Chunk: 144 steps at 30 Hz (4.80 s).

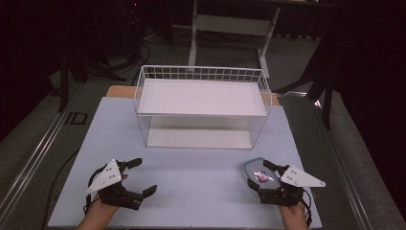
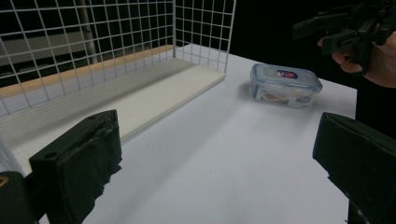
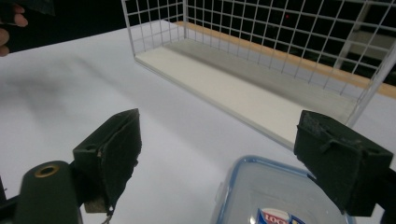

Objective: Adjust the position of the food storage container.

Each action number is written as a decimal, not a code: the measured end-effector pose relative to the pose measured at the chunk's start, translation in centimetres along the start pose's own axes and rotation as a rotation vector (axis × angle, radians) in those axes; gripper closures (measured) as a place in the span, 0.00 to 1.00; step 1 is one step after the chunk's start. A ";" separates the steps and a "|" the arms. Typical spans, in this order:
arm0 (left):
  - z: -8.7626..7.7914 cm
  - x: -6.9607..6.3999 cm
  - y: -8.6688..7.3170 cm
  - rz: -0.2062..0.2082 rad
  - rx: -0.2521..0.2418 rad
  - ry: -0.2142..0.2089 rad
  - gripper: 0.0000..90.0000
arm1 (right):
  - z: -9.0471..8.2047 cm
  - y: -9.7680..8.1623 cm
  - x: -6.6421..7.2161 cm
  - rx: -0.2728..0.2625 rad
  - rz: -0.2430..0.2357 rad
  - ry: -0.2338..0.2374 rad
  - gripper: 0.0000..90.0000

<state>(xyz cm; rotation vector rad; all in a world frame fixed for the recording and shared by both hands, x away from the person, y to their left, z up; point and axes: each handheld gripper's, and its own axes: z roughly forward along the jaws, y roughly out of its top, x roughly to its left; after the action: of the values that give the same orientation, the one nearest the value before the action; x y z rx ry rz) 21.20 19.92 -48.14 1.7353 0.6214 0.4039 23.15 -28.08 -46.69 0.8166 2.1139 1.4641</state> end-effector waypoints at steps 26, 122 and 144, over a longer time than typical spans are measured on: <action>0.4 -0.6 -0.1 0.017 -0.019 -0.028 0.03 | -3.1 2.1 -0.9 0.038 0.043 0.018 0.52; 1.2 -0.9 -0.4 0.030 0.002 -0.037 0.03 | 8.1 -3.0 -4.2 0.482 -0.025 0.136 1.00; 1.4 -0.7 -0.6 0.007 0.016 -0.036 0.03 | 10.1 -2.1 0.9 0.489 -0.047 0.288 1.00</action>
<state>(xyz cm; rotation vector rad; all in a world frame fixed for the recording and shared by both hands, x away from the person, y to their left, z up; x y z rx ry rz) 21.32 18.55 -49.05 1.7562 0.5943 0.3726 28.58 -21.14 -52.17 0.7446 2.7494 1.1033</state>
